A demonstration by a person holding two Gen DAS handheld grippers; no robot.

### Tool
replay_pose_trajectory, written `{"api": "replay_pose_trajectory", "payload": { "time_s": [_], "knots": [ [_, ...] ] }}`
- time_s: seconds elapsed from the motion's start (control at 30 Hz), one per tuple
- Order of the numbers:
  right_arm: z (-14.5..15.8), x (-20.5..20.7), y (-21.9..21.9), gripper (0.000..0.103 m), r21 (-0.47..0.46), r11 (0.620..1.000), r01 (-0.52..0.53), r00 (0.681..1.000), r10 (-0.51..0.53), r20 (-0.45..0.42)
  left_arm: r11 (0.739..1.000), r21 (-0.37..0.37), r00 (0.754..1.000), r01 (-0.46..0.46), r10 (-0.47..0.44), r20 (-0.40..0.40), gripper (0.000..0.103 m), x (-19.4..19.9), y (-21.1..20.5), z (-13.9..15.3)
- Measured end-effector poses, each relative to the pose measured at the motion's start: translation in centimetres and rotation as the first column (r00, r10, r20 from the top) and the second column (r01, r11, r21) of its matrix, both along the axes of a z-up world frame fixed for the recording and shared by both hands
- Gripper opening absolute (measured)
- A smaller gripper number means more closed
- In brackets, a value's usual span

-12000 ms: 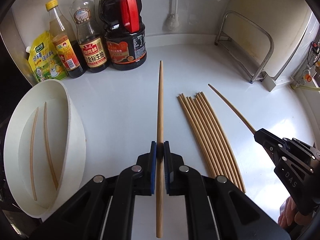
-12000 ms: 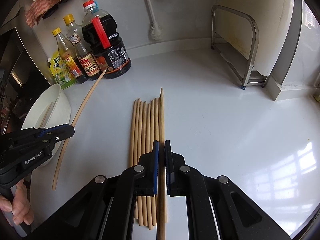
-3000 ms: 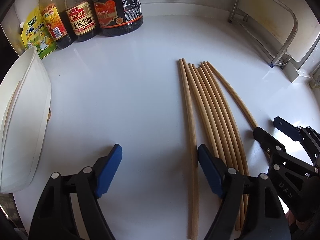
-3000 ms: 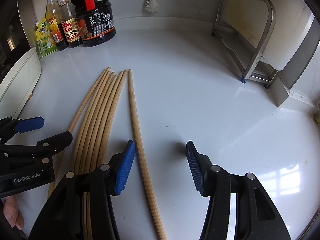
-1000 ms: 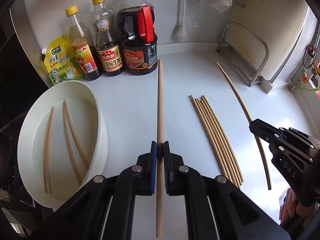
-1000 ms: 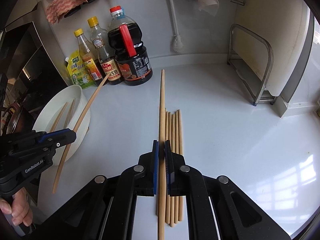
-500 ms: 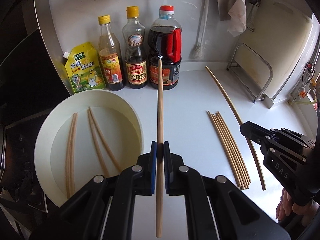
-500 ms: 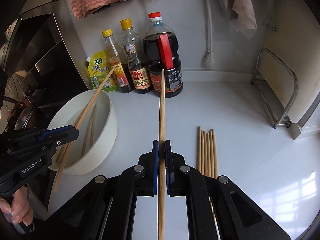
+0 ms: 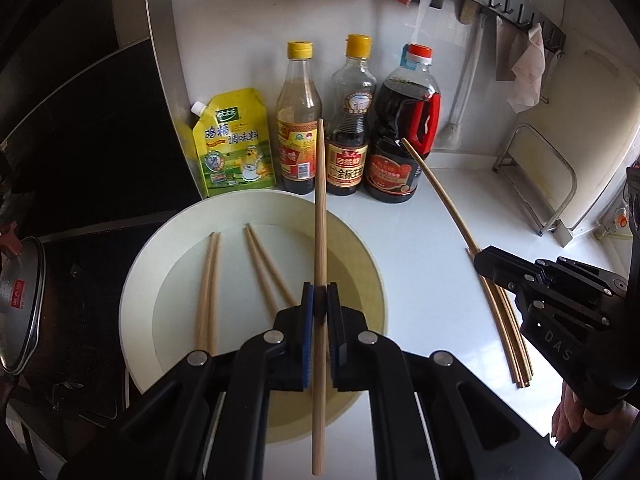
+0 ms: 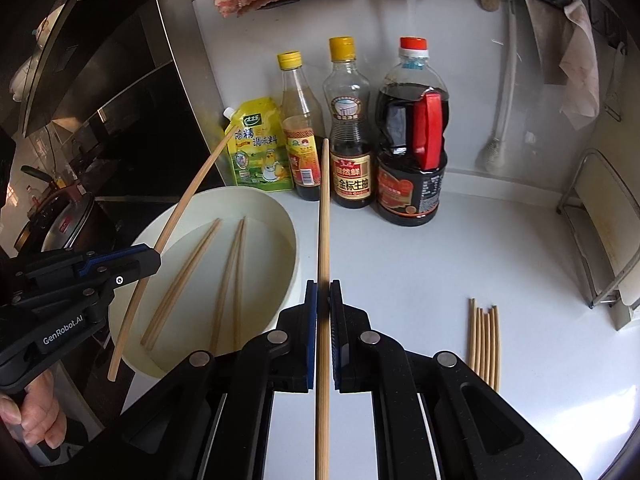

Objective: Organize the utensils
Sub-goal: 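Lift and carry both held chopsticks over the white basin, then lower the chopsticks into the basin beside the others and open both tools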

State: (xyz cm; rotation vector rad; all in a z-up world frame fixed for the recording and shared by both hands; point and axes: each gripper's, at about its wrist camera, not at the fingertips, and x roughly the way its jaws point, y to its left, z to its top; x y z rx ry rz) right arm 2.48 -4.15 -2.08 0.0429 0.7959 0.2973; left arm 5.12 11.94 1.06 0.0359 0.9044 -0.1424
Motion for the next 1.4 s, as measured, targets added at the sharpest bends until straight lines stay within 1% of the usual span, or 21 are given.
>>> {"api": "replay_pose_trajectory", "payload": {
  "time_s": [0.37,0.67,0.87,1.1,1.4],
  "knots": [
    [-0.6,3.1,5.8,0.006,-0.009,0.997,-0.074,0.997,0.073,-0.024,0.997,0.010,0.997,-0.071,0.071,-0.020,0.007,2.0,5.8,-1.4],
    [-2.2,5.2,9.6,0.006,-0.011,0.991,-0.132,0.988,0.131,-0.079,0.993,0.011,0.991,-0.119,0.120,-0.063,0.007,3.2,9.0,-3.5],
    [-3.5,6.8,11.7,0.006,-0.013,0.987,-0.161,0.980,0.159,-0.116,0.993,0.011,0.987,-0.119,0.120,-0.106,0.007,4.1,9.9,-5.5],
    [-5.6,8.4,13.1,0.006,-0.007,0.985,-0.172,0.968,0.167,-0.189,0.993,0.017,0.982,-0.116,0.118,-0.151,0.007,5.3,9.9,-7.6],
    [-7.7,9.4,13.7,0.006,0.001,0.987,-0.163,0.951,0.158,-0.265,0.992,0.025,0.972,-0.123,0.126,-0.198,0.008,5.9,10.4,-9.4]
  ]
}}
